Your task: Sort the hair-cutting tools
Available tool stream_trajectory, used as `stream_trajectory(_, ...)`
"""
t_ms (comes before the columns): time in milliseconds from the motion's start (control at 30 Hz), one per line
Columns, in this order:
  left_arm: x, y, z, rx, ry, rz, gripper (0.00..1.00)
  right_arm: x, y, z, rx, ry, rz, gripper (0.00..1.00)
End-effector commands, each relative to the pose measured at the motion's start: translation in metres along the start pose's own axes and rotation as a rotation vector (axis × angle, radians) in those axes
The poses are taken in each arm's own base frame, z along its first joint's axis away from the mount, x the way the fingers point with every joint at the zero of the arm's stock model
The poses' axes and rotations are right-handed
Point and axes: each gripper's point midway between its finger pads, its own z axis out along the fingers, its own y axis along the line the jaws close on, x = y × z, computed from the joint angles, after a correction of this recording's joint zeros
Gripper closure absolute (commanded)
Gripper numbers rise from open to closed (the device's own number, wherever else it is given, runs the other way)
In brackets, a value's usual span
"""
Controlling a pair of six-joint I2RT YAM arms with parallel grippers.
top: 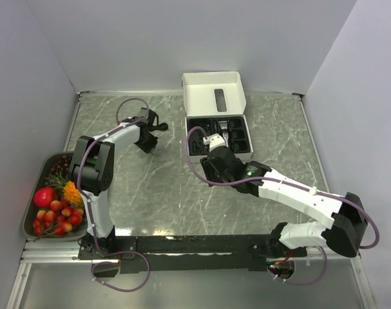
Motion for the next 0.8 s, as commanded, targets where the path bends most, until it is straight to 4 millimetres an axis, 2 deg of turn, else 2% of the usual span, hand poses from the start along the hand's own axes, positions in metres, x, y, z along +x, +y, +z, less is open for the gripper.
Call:
stream_trajectory(0, 0.022, -0.034, -0.061, 0.137, 0.048, 0.271, 0.97, -0.006, -0.013, -0.016, 0.025, -0.059, 0.037, 0.43)
stream_trajectory(100, 0.027, -0.058, -0.101, 0.216, 0.011, 0.356, 0.97, 0.0, -0.017, -0.021, 0.023, -0.063, 0.058, 0.43)
stream_trajectory(167, 0.03, -0.066, -0.124, 0.266, -0.005, 0.397, 0.95, 0.003, -0.017, -0.024, 0.013, -0.065, 0.069, 0.43)
stream_trajectory(233, 0.041, -0.08, -0.149, 0.34, 0.012, 0.43, 0.93, 0.006, -0.018, -0.025, 0.008, -0.068, 0.081, 0.43)
stream_trajectory(400, 0.055, -0.101, -0.181, 0.435, 0.022, 0.504, 0.91, 0.011, -0.021, -0.029, 0.016, -0.069, 0.093, 0.43)
stream_trajectory(433, 0.059, -0.103, -0.178, 0.429, 0.031, 0.518, 0.91, 0.01, -0.022, -0.029, 0.022, -0.074, 0.098, 0.43)
stream_trajectory(500, 0.063, -0.113, -0.186, 0.444, 0.022, 0.544, 0.91, 0.011, -0.024, -0.031, 0.024, -0.078, 0.098, 0.43)
stream_trajectory(533, 0.068, -0.115, -0.178, 0.425, 0.028, 0.559, 0.91, 0.011, -0.024, -0.031, 0.025, -0.081, 0.101, 0.43)
stream_trajectory(567, 0.075, -0.118, -0.179, 0.426, 0.03, 0.582, 0.9, 0.011, -0.026, -0.031, 0.032, -0.083, 0.099, 0.43)
stream_trajectory(600, 0.075, -0.125, -0.185, 0.433, 0.025, 0.592, 0.9, 0.012, -0.027, -0.032, 0.037, -0.082, 0.101, 0.43)
stream_trajectory(633, 0.081, -0.127, -0.175, 0.413, 0.034, 0.611, 0.9, 0.013, -0.028, -0.033, 0.042, -0.083, 0.101, 0.43)
stream_trajectory(700, 0.086, -0.136, -0.177, 0.42, 0.028, 0.634, 0.9, 0.014, -0.031, -0.033, 0.056, -0.085, 0.105, 0.42)
stream_trajectory(767, 0.093, -0.135, -0.164, 0.388, 0.041, 0.666, 0.9, 0.017, -0.035, -0.034, 0.068, -0.087, 0.11, 0.42)
